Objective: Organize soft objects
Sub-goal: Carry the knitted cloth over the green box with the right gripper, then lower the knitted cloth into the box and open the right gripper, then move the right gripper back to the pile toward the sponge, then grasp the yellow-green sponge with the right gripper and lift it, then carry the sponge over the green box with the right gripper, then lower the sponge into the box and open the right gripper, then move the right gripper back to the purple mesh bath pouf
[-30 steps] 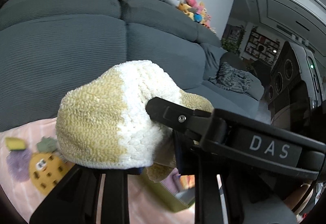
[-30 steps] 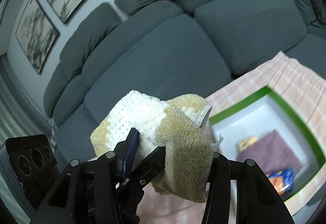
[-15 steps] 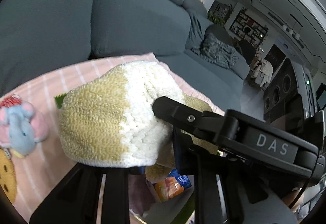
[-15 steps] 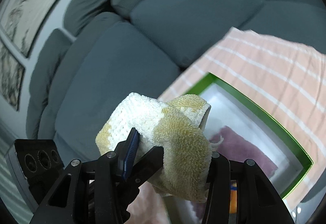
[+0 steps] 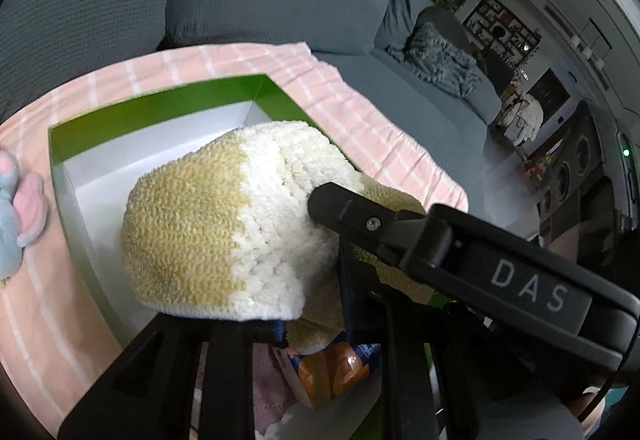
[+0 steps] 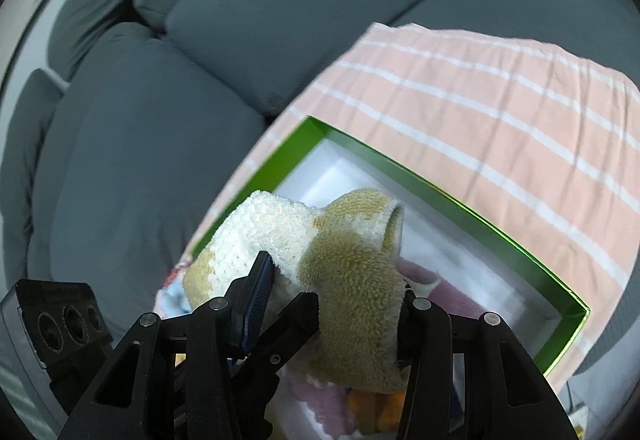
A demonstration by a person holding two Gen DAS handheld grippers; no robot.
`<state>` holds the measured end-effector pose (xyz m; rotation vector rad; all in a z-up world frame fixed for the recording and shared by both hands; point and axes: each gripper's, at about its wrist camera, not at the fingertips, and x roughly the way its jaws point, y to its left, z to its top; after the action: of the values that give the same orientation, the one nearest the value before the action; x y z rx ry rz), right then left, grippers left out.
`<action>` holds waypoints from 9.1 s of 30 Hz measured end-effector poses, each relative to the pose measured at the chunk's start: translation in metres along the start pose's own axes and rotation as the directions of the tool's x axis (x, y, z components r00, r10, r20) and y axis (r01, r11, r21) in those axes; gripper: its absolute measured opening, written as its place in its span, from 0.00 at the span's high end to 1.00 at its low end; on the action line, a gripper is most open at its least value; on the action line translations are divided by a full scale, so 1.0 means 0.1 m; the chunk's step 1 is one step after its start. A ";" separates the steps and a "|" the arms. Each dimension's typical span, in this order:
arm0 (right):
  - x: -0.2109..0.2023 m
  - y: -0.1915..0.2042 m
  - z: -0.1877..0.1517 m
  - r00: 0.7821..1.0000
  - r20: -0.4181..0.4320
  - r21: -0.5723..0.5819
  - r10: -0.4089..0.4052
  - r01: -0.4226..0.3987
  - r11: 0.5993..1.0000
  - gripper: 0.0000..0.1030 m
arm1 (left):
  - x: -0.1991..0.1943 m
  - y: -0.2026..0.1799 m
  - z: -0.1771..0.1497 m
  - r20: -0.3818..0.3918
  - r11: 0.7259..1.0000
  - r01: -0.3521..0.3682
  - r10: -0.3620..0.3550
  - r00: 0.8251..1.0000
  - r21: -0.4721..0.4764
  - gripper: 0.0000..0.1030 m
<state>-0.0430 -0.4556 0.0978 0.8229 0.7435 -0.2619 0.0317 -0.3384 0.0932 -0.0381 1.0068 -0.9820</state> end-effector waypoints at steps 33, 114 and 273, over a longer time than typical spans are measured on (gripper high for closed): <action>-0.03 -0.20 -0.01 0.986 -0.005 0.028 -0.169 0.169 0.985 0.30 | 0.07 0.00 -0.07 -0.109 0.992 -0.122 0.124 0.986 0.018 0.35; 0.57 2.50 -2.05 0.985 -0.165 -0.706 -0.059 -0.076 0.704 0.35 | -2.50 2.35 -2.33 0.131 0.641 -0.365 0.592 0.796 -0.675 0.23; 0.50 3.06 -2.04 0.965 -0.258 -0.686 0.050 -0.219 0.693 0.14 | -2.87 2.18 -2.42 0.291 0.716 -0.209 0.508 0.811 -0.666 0.21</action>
<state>0.0398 -0.0967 0.1459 0.1490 0.9003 0.2640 -0.0429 0.0875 0.0561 -0.5680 0.8025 -0.2094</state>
